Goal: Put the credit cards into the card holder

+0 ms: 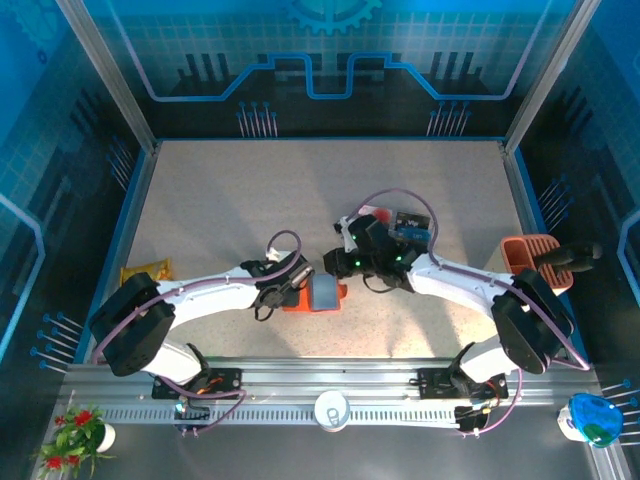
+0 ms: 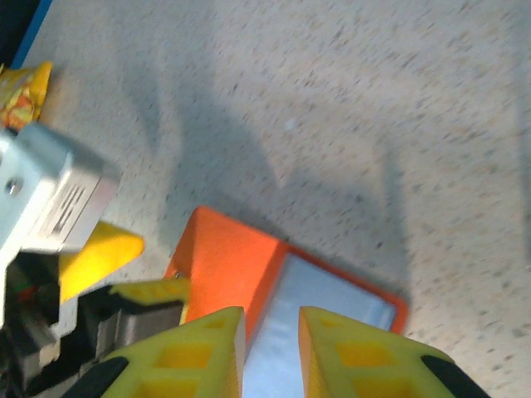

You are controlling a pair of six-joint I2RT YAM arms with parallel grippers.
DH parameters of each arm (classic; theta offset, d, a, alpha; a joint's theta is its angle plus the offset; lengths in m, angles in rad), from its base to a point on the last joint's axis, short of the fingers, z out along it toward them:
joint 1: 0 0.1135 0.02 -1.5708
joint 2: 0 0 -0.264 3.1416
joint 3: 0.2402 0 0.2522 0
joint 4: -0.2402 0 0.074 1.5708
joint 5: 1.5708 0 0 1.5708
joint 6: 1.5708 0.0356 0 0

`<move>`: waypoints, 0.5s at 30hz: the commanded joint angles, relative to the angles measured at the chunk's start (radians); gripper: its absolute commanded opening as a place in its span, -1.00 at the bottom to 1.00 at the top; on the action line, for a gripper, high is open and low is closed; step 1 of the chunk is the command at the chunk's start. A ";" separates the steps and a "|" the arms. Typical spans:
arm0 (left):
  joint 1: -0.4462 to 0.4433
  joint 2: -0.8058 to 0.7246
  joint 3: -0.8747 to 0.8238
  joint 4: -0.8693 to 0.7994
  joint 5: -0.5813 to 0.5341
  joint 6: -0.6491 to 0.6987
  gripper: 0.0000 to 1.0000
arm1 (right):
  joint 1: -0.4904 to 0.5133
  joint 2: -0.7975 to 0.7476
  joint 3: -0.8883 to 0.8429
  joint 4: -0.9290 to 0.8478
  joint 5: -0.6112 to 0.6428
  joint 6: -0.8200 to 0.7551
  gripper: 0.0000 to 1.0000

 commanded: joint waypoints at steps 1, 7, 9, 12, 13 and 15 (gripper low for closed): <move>-0.007 -0.009 -0.026 0.014 0.010 -0.025 0.16 | 0.041 0.007 -0.042 0.027 0.002 0.070 -0.50; -0.007 -0.013 -0.024 0.011 0.005 -0.018 0.16 | 0.075 0.068 -0.053 0.068 0.008 0.098 -0.55; -0.007 -0.016 -0.021 0.011 0.002 -0.014 0.16 | 0.074 0.081 -0.072 0.085 0.016 0.104 -0.57; -0.008 -0.018 -0.009 0.007 0.001 -0.008 0.16 | 0.070 0.093 -0.102 0.099 0.038 0.105 -0.60; -0.007 -0.020 -0.005 0.005 -0.001 -0.005 0.16 | 0.068 0.097 -0.113 0.105 0.042 0.105 -0.61; -0.007 -0.020 0.005 0.001 0.000 0.000 0.16 | 0.062 0.104 -0.134 0.122 0.041 0.106 -0.61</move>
